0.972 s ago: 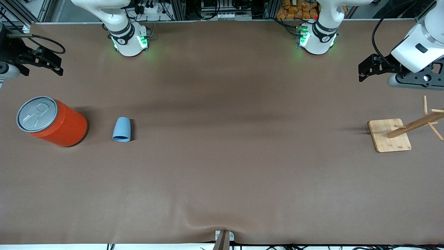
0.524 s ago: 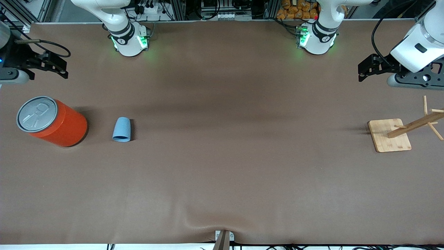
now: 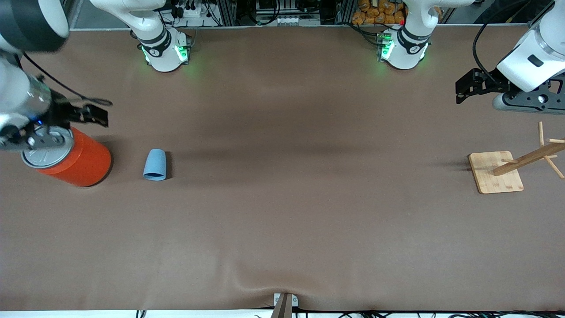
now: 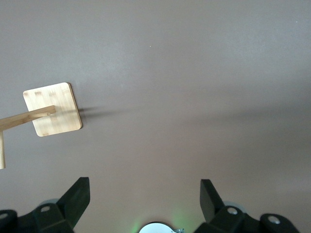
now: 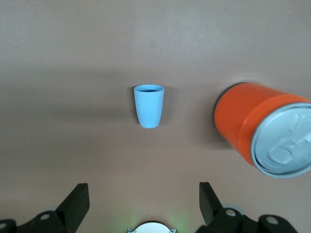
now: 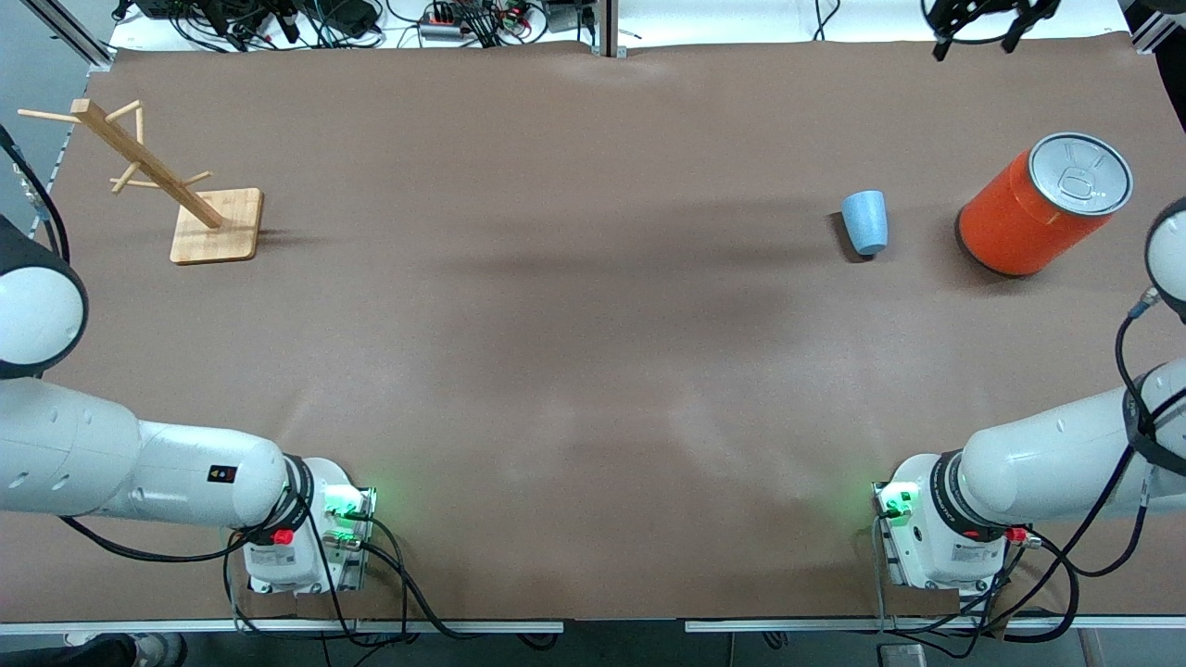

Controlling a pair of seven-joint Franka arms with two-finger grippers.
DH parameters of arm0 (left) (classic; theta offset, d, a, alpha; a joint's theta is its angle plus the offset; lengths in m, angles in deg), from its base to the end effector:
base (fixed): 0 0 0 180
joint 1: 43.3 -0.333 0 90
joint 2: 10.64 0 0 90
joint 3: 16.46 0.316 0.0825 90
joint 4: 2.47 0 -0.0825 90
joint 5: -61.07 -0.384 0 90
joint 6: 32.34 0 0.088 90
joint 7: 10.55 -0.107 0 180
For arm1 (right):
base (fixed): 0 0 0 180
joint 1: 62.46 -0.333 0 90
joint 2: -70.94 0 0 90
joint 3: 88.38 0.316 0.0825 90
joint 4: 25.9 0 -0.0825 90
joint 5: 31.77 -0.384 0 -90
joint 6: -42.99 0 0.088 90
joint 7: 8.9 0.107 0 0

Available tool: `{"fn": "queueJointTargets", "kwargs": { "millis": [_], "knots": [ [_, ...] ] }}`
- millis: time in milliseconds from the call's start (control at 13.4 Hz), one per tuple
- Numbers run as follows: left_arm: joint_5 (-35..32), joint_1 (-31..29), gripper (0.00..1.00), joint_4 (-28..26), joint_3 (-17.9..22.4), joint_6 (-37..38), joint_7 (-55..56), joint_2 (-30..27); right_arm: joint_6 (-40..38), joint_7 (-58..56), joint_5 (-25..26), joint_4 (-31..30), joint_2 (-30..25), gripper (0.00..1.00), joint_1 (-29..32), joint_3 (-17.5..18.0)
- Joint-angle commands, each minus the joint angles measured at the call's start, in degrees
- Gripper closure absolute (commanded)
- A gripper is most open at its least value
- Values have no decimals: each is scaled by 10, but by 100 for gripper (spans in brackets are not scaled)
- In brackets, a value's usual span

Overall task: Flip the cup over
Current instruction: 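Move the right gripper down over the light-blue cup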

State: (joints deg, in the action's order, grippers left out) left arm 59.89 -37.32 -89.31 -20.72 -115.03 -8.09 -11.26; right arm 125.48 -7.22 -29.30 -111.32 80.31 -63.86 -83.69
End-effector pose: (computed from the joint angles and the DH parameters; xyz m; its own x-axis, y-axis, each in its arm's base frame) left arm 0.5299 -0.0935 0.6453 0.9893 -0.1324 -0.0606 -0.1341 -0.9907 -0.0240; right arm 0.5831 0.0535 0.5585 0.9748 0.0706 -0.2115 0.0800 -0.9962 0.0359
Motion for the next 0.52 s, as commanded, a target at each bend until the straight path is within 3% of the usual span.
{"fn": "queueJointTargets", "kwargs": {
  "millis": [0, 150, 449],
  "knots": [
    [-12, 2, 0, 14, -1, 12, 1, 4, 21, 10, -5, 4, 41, 0, -8, 1],
    [-12, 2, 0, 14, -1, 11, 1, 4, 58, 38, -12, -6, 68, 0, -21, 1],
    [-12, 3, 0, 14, -1, 11, 2, 4, 160, 63, -12, -99, 71, 0, -33, 1]
  ]
}}
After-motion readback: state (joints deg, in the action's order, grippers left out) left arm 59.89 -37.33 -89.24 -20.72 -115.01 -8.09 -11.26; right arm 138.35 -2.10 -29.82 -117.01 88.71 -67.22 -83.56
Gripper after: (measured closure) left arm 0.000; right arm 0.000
